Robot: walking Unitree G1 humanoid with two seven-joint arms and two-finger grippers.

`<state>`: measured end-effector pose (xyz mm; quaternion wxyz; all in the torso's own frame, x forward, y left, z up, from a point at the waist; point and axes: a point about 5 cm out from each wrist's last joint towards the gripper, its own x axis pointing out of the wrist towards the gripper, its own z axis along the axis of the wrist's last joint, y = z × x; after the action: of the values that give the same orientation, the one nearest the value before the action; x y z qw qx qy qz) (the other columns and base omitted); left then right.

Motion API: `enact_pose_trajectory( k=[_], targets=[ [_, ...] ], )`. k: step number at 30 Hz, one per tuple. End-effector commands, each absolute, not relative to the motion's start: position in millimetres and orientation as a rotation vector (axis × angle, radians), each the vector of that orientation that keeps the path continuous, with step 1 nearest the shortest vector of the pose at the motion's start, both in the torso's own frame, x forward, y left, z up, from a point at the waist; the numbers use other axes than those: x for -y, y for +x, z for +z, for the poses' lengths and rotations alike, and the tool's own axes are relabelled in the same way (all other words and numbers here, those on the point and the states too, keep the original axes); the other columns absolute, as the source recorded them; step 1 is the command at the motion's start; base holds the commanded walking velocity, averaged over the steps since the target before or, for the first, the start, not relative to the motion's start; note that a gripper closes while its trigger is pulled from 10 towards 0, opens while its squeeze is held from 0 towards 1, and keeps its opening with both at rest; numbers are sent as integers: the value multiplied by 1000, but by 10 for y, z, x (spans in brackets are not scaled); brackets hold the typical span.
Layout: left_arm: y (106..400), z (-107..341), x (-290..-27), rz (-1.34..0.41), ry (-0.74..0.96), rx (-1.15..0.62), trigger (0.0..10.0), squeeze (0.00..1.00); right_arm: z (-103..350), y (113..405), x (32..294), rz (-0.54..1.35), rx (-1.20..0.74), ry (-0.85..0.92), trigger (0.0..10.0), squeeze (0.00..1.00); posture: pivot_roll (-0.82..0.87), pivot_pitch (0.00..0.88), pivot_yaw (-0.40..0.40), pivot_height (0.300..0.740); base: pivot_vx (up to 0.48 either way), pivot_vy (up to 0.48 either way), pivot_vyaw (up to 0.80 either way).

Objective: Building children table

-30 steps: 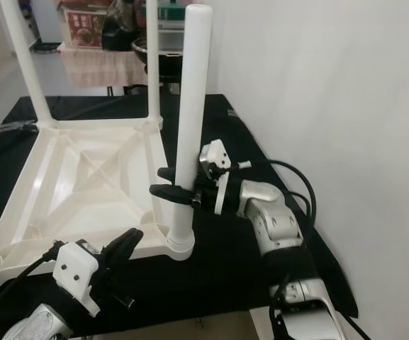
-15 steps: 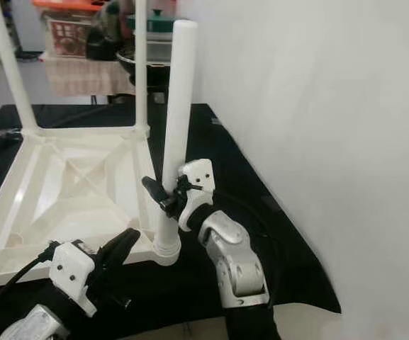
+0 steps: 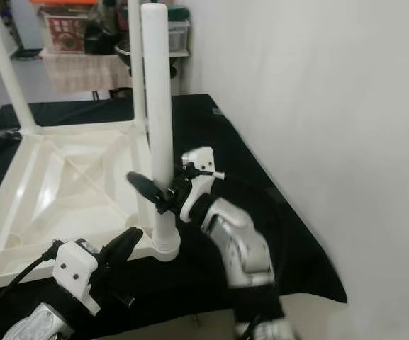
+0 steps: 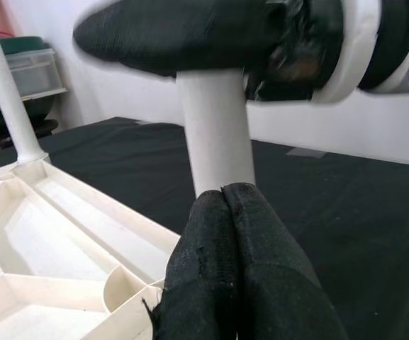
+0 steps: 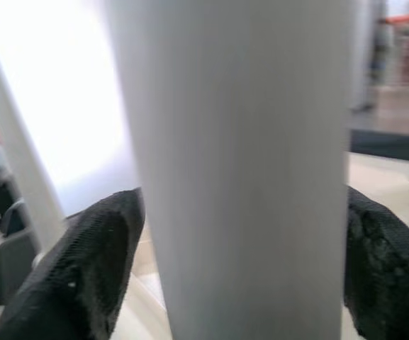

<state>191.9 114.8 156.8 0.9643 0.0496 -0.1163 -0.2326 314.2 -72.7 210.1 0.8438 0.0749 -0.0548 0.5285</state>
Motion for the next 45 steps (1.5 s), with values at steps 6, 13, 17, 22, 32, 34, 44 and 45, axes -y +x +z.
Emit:
enact_pose_trajectory(
  k=[6, 13, 17, 22, 32, 34, 44, 45],
  targets=[
    [1890, 1527, -1128, -474, 101, 219, 10000, 0, 2045, 3282, 813, 1431, 15, 51, 10000, 0, 44, 15, -82, 740, 0, 0, 0],
    [1883, 1523, -1126, -472, 103, 217, 10000, 0, 2106, 3445, 892, 1433, -11, 57, 5059, 0, 49, 13, -84, 740, 0, 0, 0],
    [1881, 1524, -1126, -472, 102, 216, 10000, 0, 2121, 3483, 967, 1442, -15, 74, 0, 0, 47, 12, -79, 740, 0, 0, 0],
    [1880, 1528, -1125, -475, 100, 216, 10000, 0, 2093, 3492, 1080, 1457, -18, 83, 0, 0, 46, 13, -77, 740, 0, 0, 0],
    [1870, 1546, -1136, -474, 101, 217, 10000, 0, 1952, 3470, 1222, 1360, -28, 65, 0, 0, 45, 30, -72, 740, 0, 0, 0],
    [1870, 1546, -1136, -474, 101, 217, 10000, 0, 1952, 3470, 1222, 1360, -28, 65, 0, 0, 45, 30, -72, 740, 0, 0, 0],
    [1864, 1567, -1204, -475, 106, 214, 10000, 0, 1500, 3213, 772, 445, -97, 171, 0, 0, 32, 50, -40, 740, 0, 0, 0],
    [1868, 1565, -1205, -477, 106, 212, 10000, 0, 1461, 3108, 632, 572, -116, 171, 0, 0, 32, 50, -40, 740, 0, 0, 0]
  ],
)
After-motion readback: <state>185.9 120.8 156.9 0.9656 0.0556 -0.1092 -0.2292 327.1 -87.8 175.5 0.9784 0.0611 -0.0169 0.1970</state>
